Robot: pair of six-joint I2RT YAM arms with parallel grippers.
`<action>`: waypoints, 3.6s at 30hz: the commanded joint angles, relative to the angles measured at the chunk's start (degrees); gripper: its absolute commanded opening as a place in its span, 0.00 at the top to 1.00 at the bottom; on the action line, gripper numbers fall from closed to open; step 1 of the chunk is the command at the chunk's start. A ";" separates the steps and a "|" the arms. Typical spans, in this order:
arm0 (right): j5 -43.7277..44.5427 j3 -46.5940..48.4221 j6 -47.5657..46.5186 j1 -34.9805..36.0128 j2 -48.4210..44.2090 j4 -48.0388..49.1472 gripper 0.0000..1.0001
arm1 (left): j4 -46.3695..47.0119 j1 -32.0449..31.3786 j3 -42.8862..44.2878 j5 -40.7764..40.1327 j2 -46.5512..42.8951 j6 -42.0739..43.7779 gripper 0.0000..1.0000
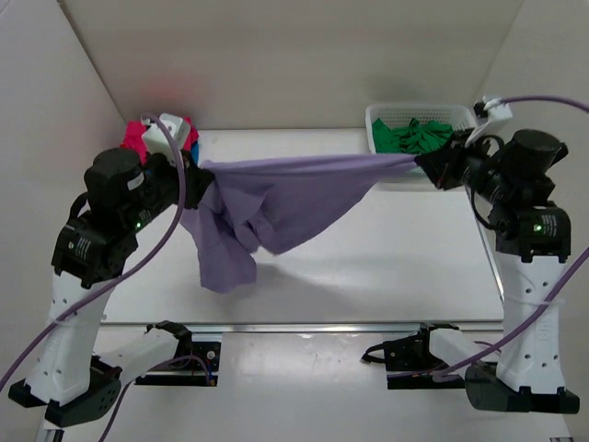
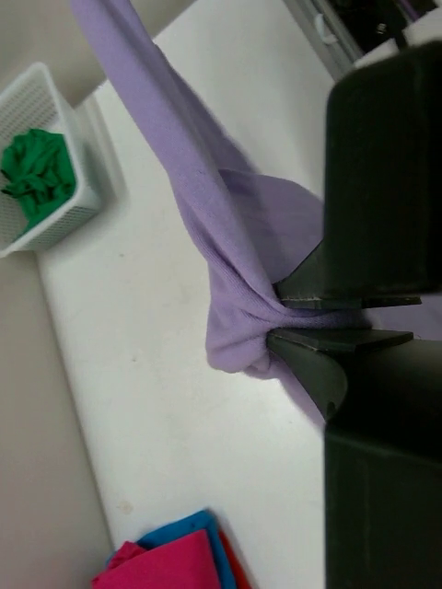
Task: Fold and stack the t-shirts
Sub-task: Flatten out the tshirt
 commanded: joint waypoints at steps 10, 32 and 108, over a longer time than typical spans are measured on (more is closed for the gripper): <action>14.55 1.05 -8.15 5.31 -6.42 -2.52 0.99 | -1.12 -5.40 2.21 -2.32 -6.34 -1.96 0.85; 15.53 -2.43 -8.86 9.62 27.16 9.61 1.00 | 14.37 17.28 -21.21 24.16 33.33 -5.16 0.29; 16.94 -44.63 13.38 55.66 26.88 36.60 0.50 | 22.25 9.09 -41.63 6.64 8.08 -22.80 1.00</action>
